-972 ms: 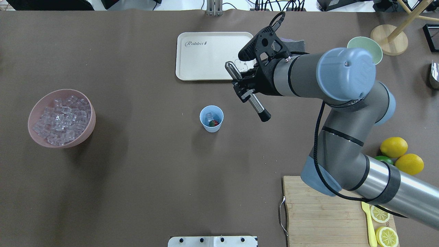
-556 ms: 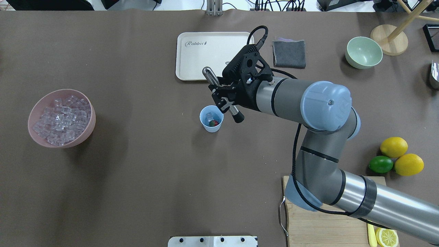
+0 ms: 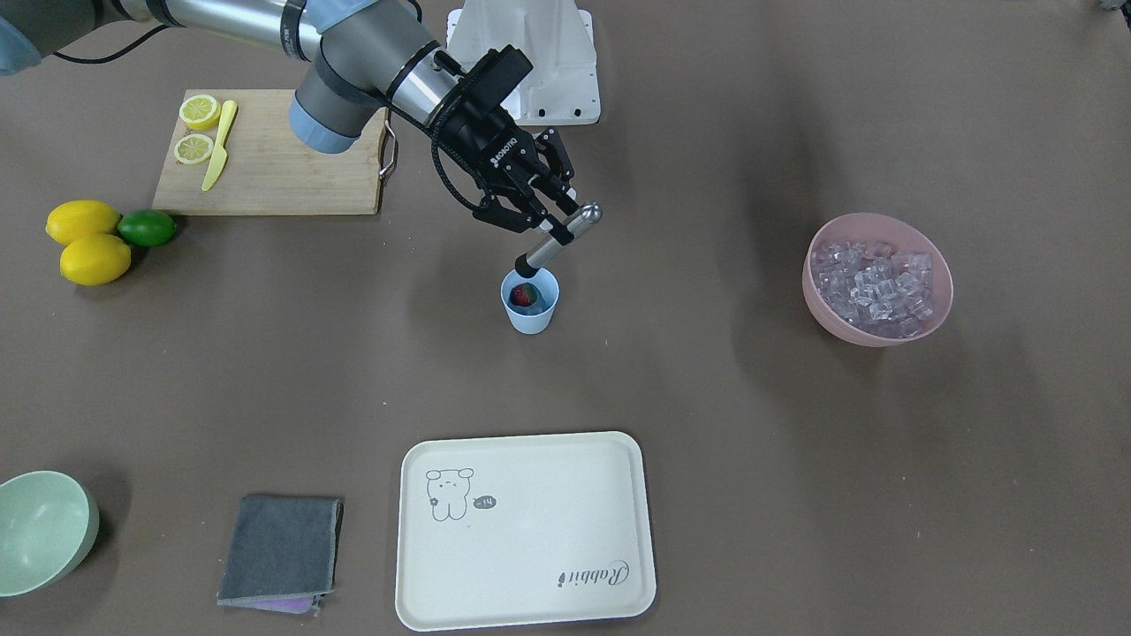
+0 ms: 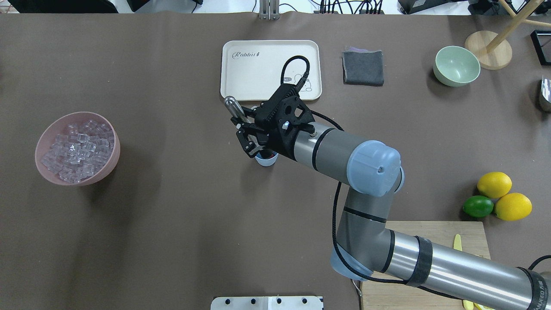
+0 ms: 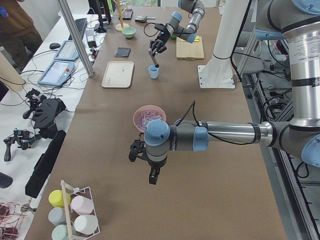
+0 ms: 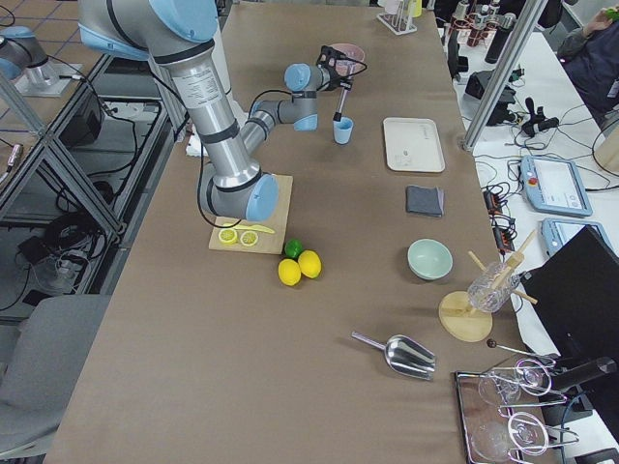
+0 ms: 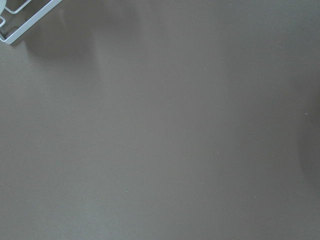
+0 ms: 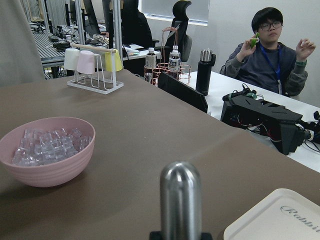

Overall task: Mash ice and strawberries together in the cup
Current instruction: 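Lower the pestle head into the light-blue cup with the right gripper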

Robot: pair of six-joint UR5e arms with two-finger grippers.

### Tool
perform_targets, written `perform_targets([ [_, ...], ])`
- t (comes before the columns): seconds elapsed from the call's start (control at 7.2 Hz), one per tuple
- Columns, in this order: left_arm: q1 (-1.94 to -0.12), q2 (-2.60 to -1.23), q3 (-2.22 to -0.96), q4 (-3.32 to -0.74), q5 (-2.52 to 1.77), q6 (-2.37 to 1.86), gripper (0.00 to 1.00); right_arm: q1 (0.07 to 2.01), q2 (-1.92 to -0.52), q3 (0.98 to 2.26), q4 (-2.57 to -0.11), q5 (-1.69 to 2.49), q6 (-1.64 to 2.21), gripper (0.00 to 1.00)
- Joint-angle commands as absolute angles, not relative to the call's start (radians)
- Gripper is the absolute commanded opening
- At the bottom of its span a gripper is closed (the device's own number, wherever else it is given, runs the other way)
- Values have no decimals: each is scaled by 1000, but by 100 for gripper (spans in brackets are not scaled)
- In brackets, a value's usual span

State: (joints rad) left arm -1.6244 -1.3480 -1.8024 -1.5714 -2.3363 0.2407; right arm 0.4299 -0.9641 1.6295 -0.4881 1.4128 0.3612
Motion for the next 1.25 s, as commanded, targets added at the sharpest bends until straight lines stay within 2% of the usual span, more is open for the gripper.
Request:
perform_targets([
  [0.0, -1624, -1312, -1799, -1634, -2336, 238, 99, 433, -951, 1612, -445, 1405, 331, 0],
  [0.14, -1624, -1312, -1799, -1634, -2336, 238, 99, 434, -950, 1608, -431, 1404, 330, 0],
  [0.56, -1626, -1310, -1799, -1634, -2336, 238, 99, 437, -951, 1458, -241, 1394, 328, 0],
  [1.11, -1626, -1312, -1802, -1634, -2336, 238, 99, 423, -959, 1445, -189, 1393, 327, 0],
])
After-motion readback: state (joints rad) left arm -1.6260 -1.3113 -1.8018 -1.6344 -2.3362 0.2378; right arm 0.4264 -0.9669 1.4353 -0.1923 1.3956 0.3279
